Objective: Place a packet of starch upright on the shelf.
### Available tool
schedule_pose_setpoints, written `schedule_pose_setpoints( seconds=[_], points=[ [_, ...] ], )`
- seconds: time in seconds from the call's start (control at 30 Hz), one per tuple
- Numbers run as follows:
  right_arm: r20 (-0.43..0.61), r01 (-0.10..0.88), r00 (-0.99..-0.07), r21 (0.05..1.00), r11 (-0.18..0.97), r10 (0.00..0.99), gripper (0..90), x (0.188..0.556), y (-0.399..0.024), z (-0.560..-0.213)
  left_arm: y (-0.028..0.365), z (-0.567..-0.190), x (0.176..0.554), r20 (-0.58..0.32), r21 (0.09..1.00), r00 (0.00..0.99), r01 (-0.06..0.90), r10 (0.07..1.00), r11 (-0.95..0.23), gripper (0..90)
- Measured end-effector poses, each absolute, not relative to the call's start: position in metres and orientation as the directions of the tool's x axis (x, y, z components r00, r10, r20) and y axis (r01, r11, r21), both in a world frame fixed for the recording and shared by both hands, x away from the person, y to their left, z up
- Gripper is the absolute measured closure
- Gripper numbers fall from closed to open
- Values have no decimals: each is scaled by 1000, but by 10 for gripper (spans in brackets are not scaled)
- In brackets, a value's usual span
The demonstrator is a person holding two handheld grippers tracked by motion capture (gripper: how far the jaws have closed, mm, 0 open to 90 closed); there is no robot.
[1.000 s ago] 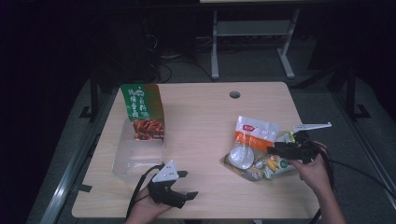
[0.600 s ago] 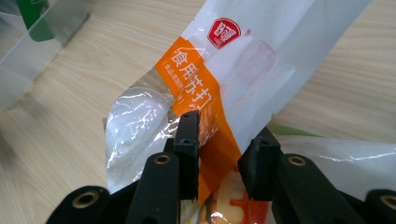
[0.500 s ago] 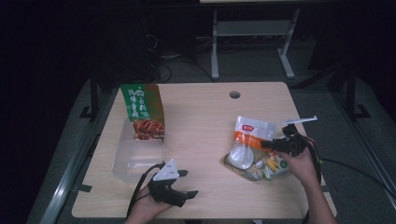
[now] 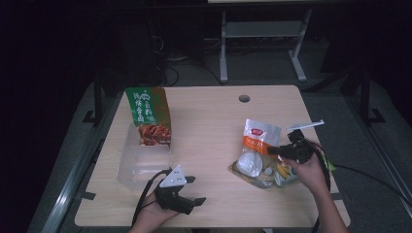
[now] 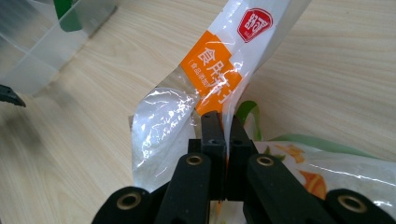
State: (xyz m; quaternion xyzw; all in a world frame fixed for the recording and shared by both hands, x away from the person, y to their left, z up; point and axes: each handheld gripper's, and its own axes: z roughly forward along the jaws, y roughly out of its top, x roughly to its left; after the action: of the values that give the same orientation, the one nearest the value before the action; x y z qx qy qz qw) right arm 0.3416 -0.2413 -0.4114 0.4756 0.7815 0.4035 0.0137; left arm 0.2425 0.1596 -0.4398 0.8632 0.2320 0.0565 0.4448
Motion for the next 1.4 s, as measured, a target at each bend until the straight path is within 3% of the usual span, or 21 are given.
schedule_pose_setpoints(
  seconds=[0.77,1.4],
  points=[
    [293,621,-677,720,310,676,897,320,-211,-370,162,-439,245,-108,798,883,352,457,-490,224],
    [182,462,-809,784,414,558,898,302,-154,-342,161,-438,245,-115,798,880,358,460,-485,226]
  ],
)
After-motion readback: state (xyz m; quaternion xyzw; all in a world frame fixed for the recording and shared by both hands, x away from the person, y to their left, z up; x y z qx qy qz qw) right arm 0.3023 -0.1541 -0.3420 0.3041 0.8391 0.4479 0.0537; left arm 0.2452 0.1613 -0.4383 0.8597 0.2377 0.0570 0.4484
